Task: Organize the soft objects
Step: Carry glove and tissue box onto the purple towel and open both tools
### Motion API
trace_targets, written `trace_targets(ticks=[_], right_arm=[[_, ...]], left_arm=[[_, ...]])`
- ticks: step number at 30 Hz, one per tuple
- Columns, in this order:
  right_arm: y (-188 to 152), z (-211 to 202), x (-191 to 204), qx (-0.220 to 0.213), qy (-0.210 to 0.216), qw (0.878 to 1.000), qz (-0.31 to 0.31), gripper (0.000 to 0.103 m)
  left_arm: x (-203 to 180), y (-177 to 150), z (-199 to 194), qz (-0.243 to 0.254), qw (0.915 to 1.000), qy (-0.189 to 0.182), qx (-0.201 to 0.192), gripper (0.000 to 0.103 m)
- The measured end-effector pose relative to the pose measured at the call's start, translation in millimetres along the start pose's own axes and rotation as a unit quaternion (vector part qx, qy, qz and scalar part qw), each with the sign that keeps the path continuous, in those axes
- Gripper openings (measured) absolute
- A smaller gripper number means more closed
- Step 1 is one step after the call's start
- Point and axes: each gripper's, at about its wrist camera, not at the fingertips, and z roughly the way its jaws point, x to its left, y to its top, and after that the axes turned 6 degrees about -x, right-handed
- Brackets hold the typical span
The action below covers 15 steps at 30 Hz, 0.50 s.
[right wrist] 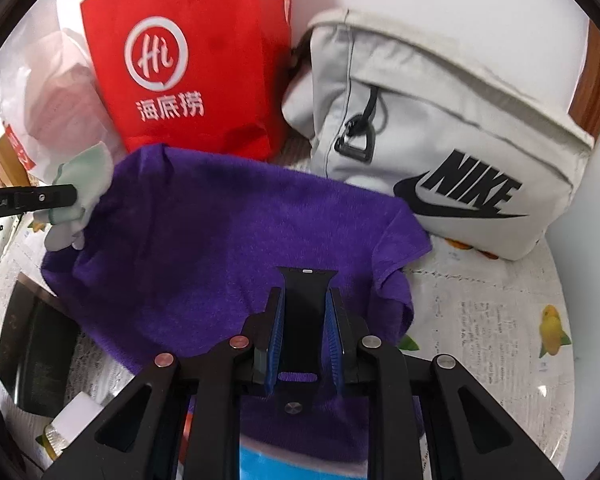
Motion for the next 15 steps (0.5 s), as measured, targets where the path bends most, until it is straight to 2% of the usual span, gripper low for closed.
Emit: trace_targets(ticks=[5,11,15], right_arm=[[-2.8,14.2,-4.1,0.025,0.011,1.0,0.011,0.021],[-0.8,17.6,-3.4,0.034,0.014,0.999,0.014,0.021],[0.2,18.0,-3.1,0.036,0.018,0.999,0.015,0.021]], left_arm=[[-1.1,3.7,19.7,0.001,0.9999,-0.002,0.015,0.012],[-4.7,7.2,35.4,-0.004,0.9993,-0.014,0.035,0.012],[-9.1,9.4,33.7,0.004,0.9994,-0.017,0.028,0.016]])
